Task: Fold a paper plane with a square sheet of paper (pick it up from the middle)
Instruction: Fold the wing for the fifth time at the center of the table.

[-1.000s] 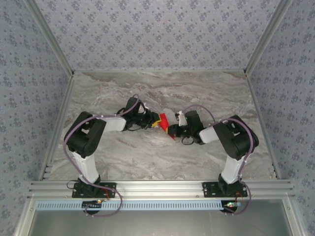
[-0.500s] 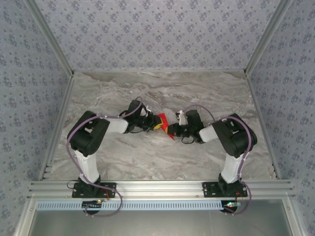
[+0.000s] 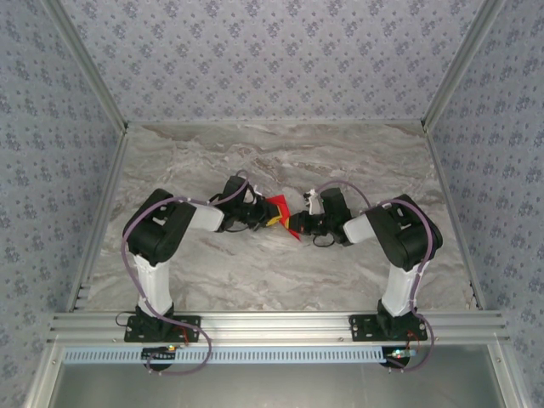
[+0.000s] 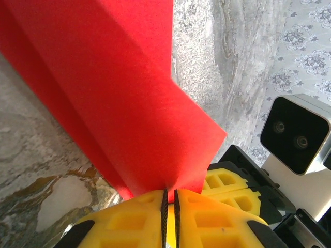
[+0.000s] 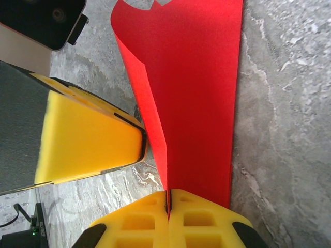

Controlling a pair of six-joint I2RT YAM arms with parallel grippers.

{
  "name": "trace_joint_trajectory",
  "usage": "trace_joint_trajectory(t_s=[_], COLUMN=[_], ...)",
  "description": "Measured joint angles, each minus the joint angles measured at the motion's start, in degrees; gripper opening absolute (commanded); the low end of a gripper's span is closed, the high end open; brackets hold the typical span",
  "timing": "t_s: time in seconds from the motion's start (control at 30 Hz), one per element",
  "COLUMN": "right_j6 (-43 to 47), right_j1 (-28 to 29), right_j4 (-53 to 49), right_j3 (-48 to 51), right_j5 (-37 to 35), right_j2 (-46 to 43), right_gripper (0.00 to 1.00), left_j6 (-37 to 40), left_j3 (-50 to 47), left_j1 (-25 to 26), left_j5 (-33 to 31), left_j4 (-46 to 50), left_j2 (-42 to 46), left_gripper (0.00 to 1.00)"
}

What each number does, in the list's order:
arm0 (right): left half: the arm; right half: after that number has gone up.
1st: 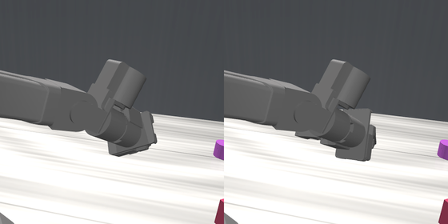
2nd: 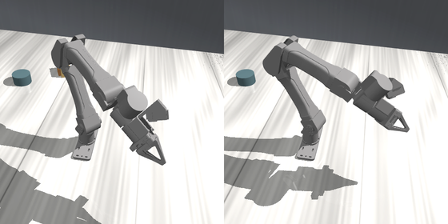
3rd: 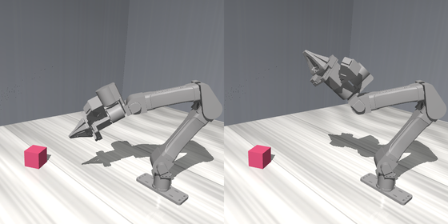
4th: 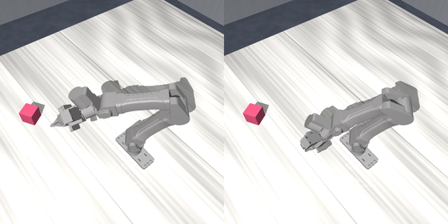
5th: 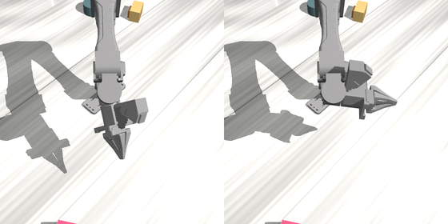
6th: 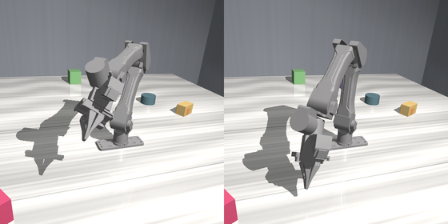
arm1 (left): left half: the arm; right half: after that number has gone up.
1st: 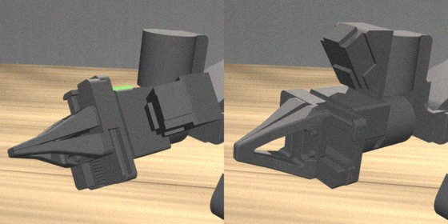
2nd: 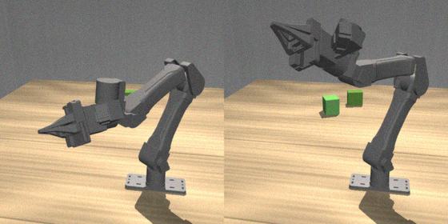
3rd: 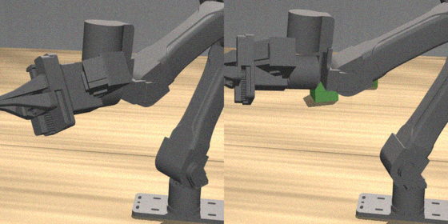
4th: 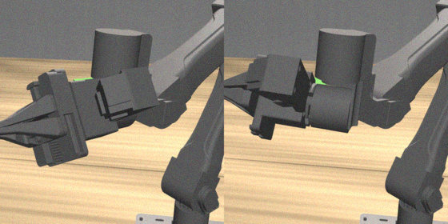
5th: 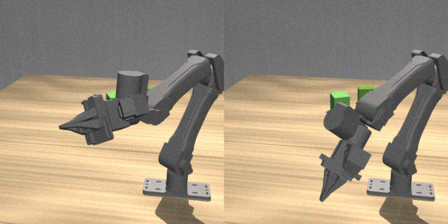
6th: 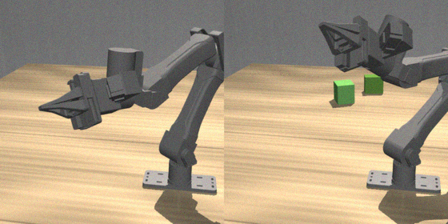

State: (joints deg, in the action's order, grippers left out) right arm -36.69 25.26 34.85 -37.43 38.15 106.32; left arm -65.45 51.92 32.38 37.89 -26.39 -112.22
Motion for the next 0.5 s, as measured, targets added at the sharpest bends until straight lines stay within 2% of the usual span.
trace_joint_trajectory(t_s=[0.3, 0.5], right_j6=[0.00, 0.00], right_j1=[0.00, 0.00], right_j4=[-1.27, -2.62], right_j3=[-0.79, -1.42], right_j5=[0.44, 0.55], right_j2=[0.31, 0.31], right_gripper=[0.01, 0.06], left_j6=[0.07, 0.24], left_j3=[0.00, 0.00], left_j1=[0.00, 0.00], left_j5=[0.00, 0.20], left_j4=[-1.01, -1.90], left_j2=[-1.81, -2.34], left_gripper=[0.15, 0.14])
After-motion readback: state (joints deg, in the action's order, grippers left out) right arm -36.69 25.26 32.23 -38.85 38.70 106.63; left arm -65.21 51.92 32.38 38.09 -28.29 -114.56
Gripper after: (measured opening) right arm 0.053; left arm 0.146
